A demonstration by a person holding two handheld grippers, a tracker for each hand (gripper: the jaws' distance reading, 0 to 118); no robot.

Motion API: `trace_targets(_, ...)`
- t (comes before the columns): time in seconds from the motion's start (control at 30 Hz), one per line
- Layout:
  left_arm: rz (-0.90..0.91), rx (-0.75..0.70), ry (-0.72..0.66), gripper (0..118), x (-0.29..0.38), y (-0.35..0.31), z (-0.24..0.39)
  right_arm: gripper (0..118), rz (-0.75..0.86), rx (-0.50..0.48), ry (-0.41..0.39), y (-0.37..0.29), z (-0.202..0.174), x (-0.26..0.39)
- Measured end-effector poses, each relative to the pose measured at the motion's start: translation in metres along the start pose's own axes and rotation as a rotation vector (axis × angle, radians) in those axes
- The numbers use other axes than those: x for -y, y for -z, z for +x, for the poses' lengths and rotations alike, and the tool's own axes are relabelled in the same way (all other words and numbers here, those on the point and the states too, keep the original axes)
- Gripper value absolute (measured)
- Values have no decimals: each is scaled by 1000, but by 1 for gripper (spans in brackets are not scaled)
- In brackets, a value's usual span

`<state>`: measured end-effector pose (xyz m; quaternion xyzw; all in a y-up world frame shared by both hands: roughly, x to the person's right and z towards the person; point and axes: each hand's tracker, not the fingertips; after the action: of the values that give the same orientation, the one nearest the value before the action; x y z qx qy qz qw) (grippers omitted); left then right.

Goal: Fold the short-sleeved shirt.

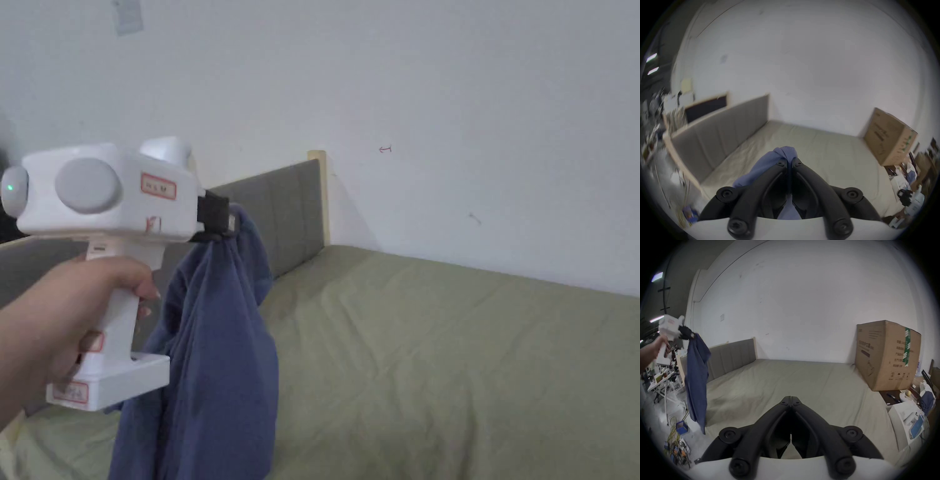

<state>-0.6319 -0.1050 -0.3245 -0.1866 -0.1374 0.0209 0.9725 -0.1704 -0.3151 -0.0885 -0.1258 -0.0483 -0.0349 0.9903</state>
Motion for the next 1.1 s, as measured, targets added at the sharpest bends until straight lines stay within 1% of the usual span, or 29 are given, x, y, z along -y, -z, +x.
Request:
trace_targets(0.03, 21, 45, 33, 2, -15, -12, 26, 0, 13, 14, 18, -5, 8, -3)
trace_targets(0.13, 50, 187, 65, 2, -45, -33, 104, 0, 40, 63, 61, -18, 30, -12)
trace_targets(0.23, 46, 390, 101, 2, -52, -37, 182, 0, 72, 123, 75, -31, 52, -20)
trace_targets(0.37, 16, 611, 174, 2, -26, -10, 281, 0, 111, 177, 95, -49, 83, -25)
trace_targets(0.43, -24, 707, 182, 2, 0, 19, 324, 0, 116, 203, 102, -54, 97, -25)
trace_targets(0.5, -82, 766, 186, 2, 36, 52, 368, 0, 123, 246, 123, -59, 111, -22)
trace_targets(0.6, -204, 775, 201, 2, 107, 121, 418, 0, 123, 304, 150, -63, 134, -10)
trace_targets(0.67, -350, 733, 241, 2, 170, 171, 444, 0, 85, 350, 158, -61, 148, 1)
trace_targets(0.73, -495, 671, 300, 2, 232, 208, 465, 0, 29, 379, 185, -57, 160, 13)
trace_targets(0.8, -644, 614, 318, 2, 290, 233, 476, 0, -17, 378, 227, -52, 170, 25)
trace_targets(0.83, -708, 598, 303, 2, 315, 242, 477, 0, -31, 375, 243, -50, 173, 30)
trace_targets(0.87, -752, 579, 287, 2, 335, 249, 477, 0, -41, 374, 248, -47, 175, 34)
trace_targets(0.93, -764, 561, 255, 4, 358, 251, 471, 0, -62, 369, 248, -42, 176, 41)
trace_targets(0.97, -756, 564, 236, 12, 363, 252, 467, 0, -73, 366, 244, -39, 176, 43)
trace_targets(1.0, -749, 570, 217, 35, 362, 253, 462, 0, -82, 361, 239, -37, 175, 43)
trace_targets(1.03, -754, 586, 201, 78, 360, 254, 458, 0, -90, 355, 235, -35, 174, 45)
trace_targets(1.07, -761, 617, 190, 104, 354, 248, 457, 0, -95, 348, 233, -34, 172, 45)
trace_targets(1.1, -758, 624, 193, 118, 347, 246, 453, 0, -98, 342, 233, -33, 171, 44)
